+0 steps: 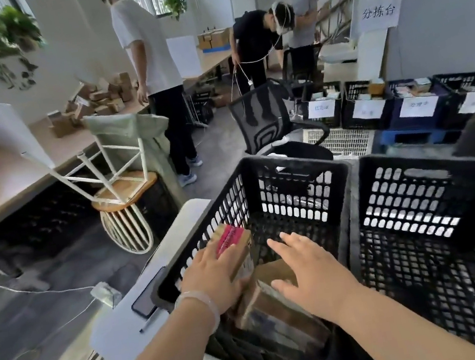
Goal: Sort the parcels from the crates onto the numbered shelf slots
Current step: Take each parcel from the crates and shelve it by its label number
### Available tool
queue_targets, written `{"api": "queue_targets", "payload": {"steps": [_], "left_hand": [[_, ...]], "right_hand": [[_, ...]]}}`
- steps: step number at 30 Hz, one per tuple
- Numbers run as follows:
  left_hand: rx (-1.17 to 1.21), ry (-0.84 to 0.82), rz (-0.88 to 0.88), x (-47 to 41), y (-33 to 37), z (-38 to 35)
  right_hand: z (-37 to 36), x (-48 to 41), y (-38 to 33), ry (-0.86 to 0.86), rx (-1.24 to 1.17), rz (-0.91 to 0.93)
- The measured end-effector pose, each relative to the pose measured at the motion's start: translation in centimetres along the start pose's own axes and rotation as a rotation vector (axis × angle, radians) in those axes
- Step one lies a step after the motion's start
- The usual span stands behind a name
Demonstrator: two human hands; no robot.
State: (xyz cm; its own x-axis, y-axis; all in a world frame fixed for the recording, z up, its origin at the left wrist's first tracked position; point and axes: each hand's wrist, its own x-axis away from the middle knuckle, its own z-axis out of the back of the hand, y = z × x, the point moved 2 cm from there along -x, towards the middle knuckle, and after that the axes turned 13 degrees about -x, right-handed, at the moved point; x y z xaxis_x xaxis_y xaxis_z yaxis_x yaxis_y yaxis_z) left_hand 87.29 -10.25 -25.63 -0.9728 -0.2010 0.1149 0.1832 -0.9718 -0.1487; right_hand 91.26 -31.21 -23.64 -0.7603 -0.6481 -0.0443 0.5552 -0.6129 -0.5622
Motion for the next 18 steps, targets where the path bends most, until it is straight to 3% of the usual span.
{"api": "queue_targets", "payload": {"steps": [9, 18], "left_hand": [[-0.095, -0.310, -0.090, -5.0, -1.1, -3.2], [-0.082, -0.128, -0.136, -6.1, -0.7, -3.4]], "right_hand": [[-2.6, -2.3, 0.8, -0.037, -0.019, -0.184], [-1.8, -2.5, 0.3, 0.021, -0.057, -0.274]]}}
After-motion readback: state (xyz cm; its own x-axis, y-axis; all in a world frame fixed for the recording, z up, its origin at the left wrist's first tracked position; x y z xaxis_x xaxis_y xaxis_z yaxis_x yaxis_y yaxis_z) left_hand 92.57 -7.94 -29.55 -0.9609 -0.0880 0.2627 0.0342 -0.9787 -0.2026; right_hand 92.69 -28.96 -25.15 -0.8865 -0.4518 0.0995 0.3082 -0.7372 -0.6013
